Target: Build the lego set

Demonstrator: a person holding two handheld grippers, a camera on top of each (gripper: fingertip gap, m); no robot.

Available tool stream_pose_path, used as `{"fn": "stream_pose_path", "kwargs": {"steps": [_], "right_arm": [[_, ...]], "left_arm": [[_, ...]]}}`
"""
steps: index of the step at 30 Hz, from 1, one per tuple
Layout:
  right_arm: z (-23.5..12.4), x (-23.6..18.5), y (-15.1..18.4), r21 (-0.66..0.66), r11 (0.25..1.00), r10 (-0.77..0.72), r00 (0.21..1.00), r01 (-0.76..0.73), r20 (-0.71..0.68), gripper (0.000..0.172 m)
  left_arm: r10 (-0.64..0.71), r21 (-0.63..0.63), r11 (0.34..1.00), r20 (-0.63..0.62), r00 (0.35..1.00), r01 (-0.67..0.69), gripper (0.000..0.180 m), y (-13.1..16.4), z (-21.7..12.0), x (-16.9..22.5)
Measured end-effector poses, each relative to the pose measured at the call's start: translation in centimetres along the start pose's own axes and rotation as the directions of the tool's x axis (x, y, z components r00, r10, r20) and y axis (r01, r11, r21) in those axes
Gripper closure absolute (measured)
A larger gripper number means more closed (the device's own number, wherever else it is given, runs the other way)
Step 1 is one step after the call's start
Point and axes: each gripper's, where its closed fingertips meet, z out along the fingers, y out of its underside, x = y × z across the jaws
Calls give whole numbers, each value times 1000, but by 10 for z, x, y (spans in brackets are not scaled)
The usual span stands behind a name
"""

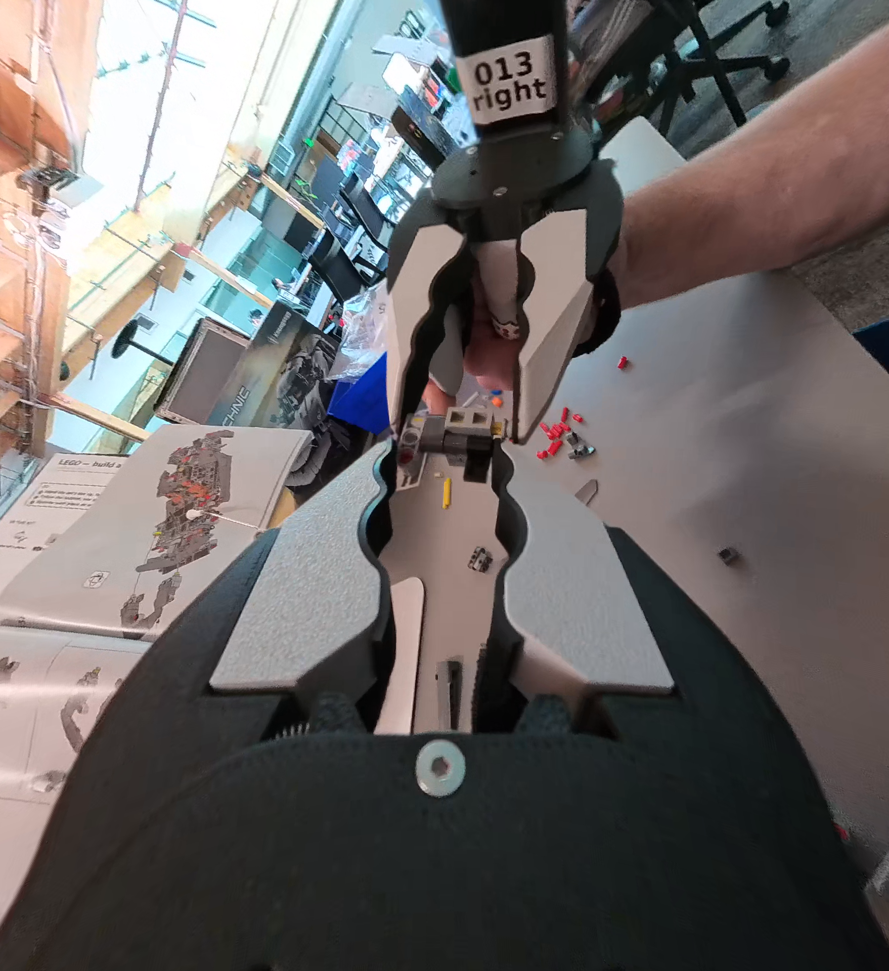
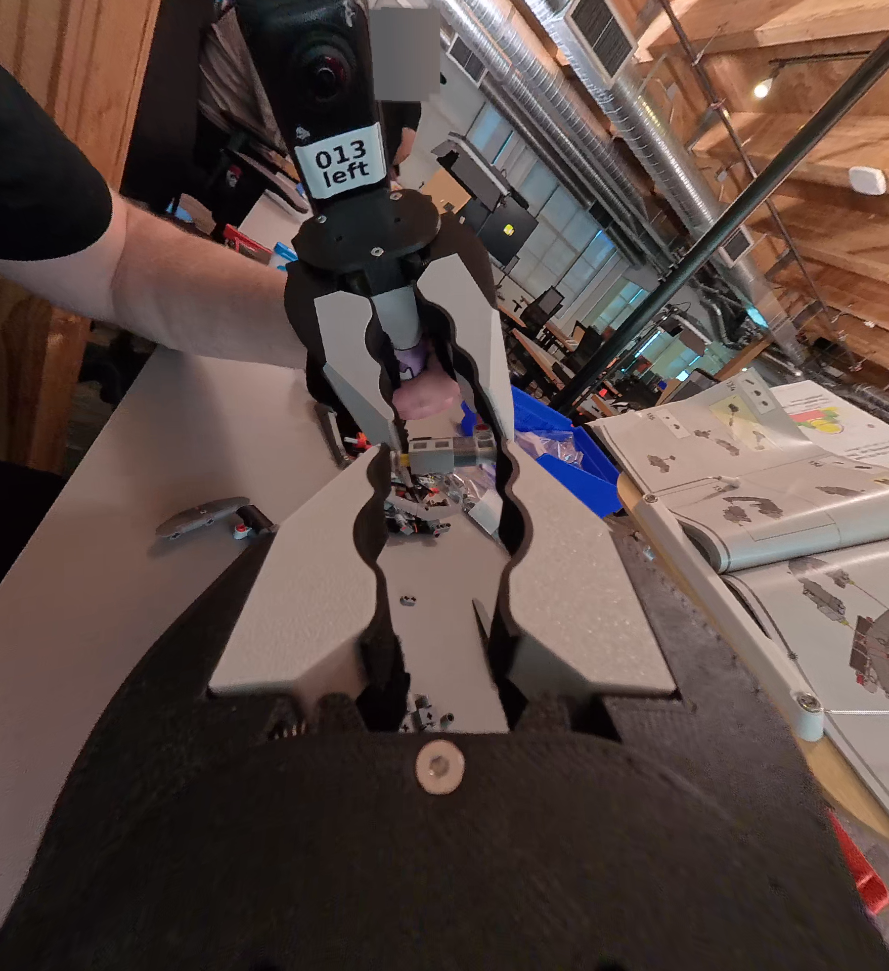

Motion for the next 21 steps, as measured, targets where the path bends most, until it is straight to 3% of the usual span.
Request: {"fn": "stream_pose_path", "kwargs": {"steps": [8,21], "right_arm": [[-4,2,-3,42,998,38,999,-37,-18,134],[-4,3,-2,50,997,67,998,-66,-6,134]], "left_arm": [[-43,52,998,91,995,39,144,-5,-7,-5],[-27,70,997,87,996,21,148,-4,-8,-2]]}}
